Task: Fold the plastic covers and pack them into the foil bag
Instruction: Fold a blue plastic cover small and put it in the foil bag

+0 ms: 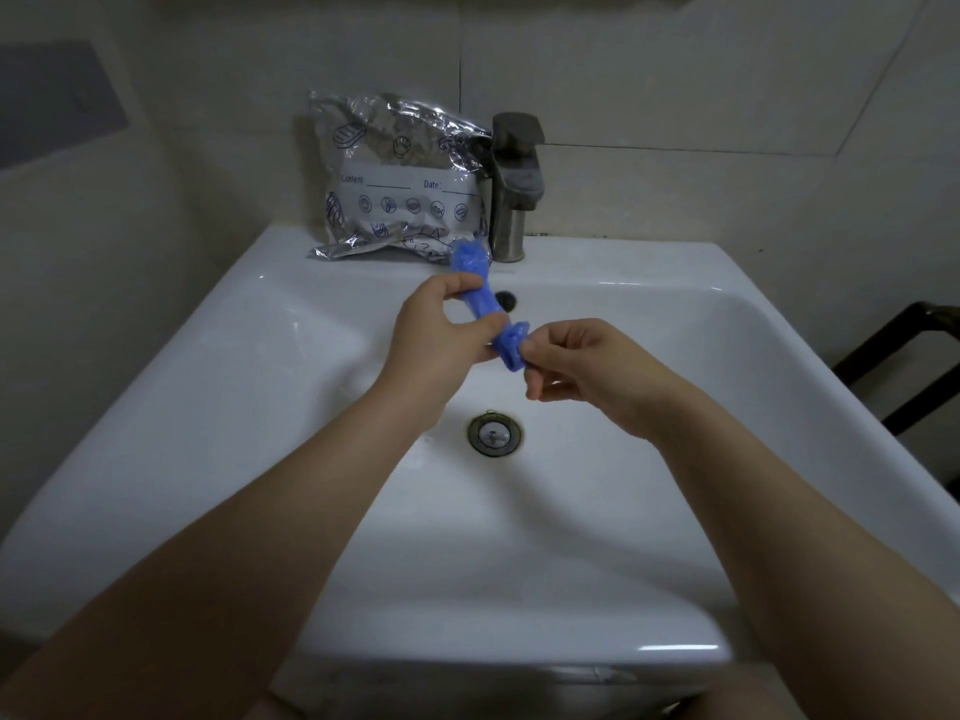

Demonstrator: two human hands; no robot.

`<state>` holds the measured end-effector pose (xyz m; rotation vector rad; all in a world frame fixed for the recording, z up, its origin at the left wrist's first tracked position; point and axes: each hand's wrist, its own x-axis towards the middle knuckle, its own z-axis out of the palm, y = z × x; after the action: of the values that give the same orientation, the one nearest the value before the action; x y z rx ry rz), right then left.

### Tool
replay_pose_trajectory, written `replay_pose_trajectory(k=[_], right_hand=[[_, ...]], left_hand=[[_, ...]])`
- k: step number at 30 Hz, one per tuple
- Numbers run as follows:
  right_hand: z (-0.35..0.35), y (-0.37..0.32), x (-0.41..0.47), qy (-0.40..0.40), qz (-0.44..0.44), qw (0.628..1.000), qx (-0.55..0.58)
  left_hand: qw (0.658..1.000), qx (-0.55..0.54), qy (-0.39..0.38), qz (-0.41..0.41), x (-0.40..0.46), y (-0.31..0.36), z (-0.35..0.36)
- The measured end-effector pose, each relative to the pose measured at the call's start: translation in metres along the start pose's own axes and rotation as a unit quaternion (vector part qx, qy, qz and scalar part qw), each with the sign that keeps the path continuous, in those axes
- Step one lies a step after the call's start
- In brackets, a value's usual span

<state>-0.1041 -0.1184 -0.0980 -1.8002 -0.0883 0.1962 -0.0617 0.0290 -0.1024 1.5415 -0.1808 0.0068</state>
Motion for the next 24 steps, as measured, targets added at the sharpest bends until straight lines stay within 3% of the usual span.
replay_pose_trajectory(k=[3,10,12,15,20,24], right_hand=[[-0.001,0.0,0.001,0.034,0.022,0.999,0.024],[0.005,0.004,0.005,0.109,0.019,0.994,-0.024],[0.003,0.002,0.004,0.155,-0.061,0.983,-0.077],[-0.004,-0.006,-0.001,0.13,-0.194,0.964,-0.13],[-0.008,-0.007,-0.001,0.072,-0.237,0.928,-0.279],[-0.007,-0.004,0.002,0.112,-0.271,0.908,-0.298]], left_hand=[[0.999,-0.019,-0.027,-0.006,-0.002,0.001,0.002],[0.996,0.087,-0.011,0.027,0.0,-0.002,0.0],[1.0,0.012,-0.019,-0.005,0.0,0.0,0.001],[0.987,-0.12,-0.045,-0.099,0.001,0.004,0.001],[0.955,-0.227,-0.072,-0.177,0.002,0.005,-0.004],[0.953,-0.231,-0.08,-0.18,0.001,0.006,-0.004]])
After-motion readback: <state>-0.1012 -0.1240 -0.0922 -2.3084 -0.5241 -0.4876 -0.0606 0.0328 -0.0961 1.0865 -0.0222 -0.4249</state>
